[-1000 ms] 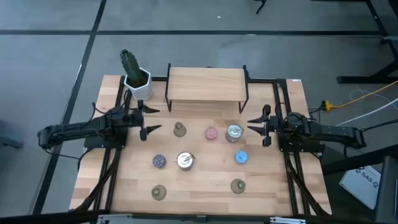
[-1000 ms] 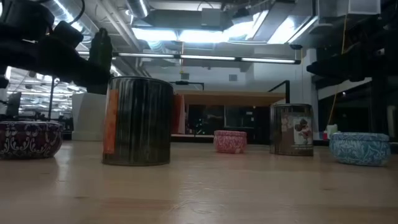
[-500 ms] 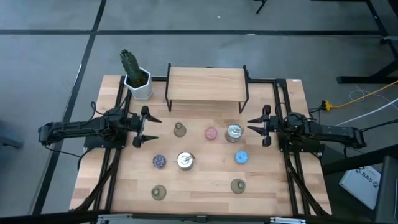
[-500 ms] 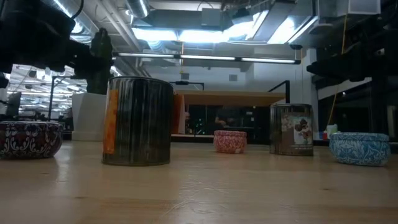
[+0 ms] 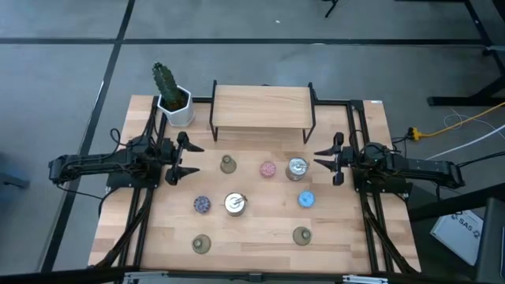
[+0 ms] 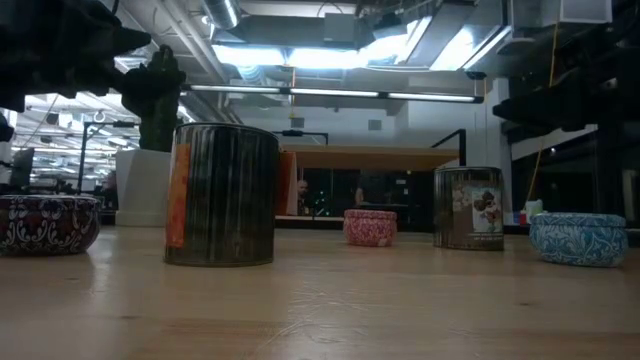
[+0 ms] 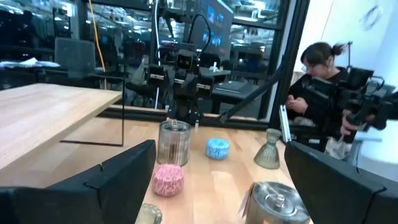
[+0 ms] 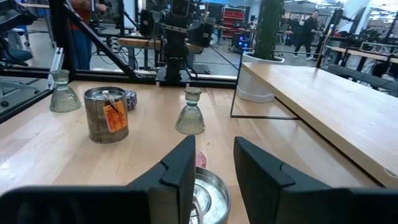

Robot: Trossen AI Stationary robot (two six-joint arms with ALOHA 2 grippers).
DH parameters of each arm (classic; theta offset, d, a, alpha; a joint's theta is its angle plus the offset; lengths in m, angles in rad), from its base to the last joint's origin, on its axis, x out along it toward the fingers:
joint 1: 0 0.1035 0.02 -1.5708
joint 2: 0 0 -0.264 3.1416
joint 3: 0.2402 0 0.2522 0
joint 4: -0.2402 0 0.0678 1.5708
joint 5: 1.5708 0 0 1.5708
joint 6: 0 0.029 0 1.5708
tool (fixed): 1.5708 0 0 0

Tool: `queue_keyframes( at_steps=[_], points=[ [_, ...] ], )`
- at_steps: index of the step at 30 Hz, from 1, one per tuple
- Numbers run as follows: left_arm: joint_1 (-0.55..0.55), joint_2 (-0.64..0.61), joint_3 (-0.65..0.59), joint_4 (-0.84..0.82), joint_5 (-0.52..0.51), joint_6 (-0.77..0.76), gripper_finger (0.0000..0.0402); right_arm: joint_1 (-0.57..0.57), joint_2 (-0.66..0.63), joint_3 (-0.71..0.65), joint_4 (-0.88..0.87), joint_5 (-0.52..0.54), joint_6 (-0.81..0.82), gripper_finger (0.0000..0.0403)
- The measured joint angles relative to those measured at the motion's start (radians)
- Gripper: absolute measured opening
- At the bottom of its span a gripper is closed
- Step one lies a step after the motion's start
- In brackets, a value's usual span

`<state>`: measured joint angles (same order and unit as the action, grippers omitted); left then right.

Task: Pick & Place candle stick holders
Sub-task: Put the top right silver scented candle on the shelf

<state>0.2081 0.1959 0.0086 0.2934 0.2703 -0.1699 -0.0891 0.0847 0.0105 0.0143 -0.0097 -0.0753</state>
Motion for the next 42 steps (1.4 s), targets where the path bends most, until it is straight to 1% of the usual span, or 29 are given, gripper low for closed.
queue_keyframes(
  at_steps=[3, 7, 12, 14, 18, 23, 29, 35, 38, 42],
  points=[
    [0.000, 0.000, 0.000, 0.003, 0.000, -0.001, 0.0354, 0.000, 0.000, 0.000, 0.007, 0.006, 0.014, 0.0112],
    [0.000, 0.000, 0.000, 0.009, -0.004, -0.003, 0.0354, 0.000, 0.000, 0.000, 0.011, 0.007, 0.110, 0.0112],
    [0.000, 0.000, 0.000, -0.098, -0.028, -0.006, 0.0354, 0.000, 0.000, 0.000, 0.007, 0.007, 0.116, 0.0112],
    [0.000, 0.000, 0.000, -0.112, -0.035, -0.026, 0.0354, 0.000, 0.000, 0.000, 0.005, 0.007, 0.116, 0.0112],
    [0.000, 0.000, 0.000, -0.097, -0.040, -0.064, 0.0354, 0.000, 0.000, 0.000, -0.001, 0.007, 0.113, 0.0112],
    [0.000, 0.000, 0.000, -0.040, -0.042, -0.182, 0.0354, 0.000, 0.000, 0.000, -0.004, 0.008, 0.113, 0.0111],
    [0.000, 0.000, 0.000, 0.012, -0.042, -0.263, 0.0354, -0.001, 0.000, 0.000, -0.004, 0.010, 0.131, 0.0111],
    [0.000, 0.000, 0.000, 0.011, -0.053, -0.264, 0.0354, -0.001, 0.000, 0.000, -0.004, 0.009, 0.173, 0.0111],
    [0.000, 0.000, 0.000, 0.011, -0.087, -0.245, 0.0354, -0.001, 0.000, 0.000, -0.004, 0.009, 0.173, 0.0111],
    [0.000, 0.000, 0.000, 0.006, -0.143, -0.173, 0.0354, -0.002, 0.000, 0.000, -0.004, 0.010, 0.173, 0.0111]
  ],
)
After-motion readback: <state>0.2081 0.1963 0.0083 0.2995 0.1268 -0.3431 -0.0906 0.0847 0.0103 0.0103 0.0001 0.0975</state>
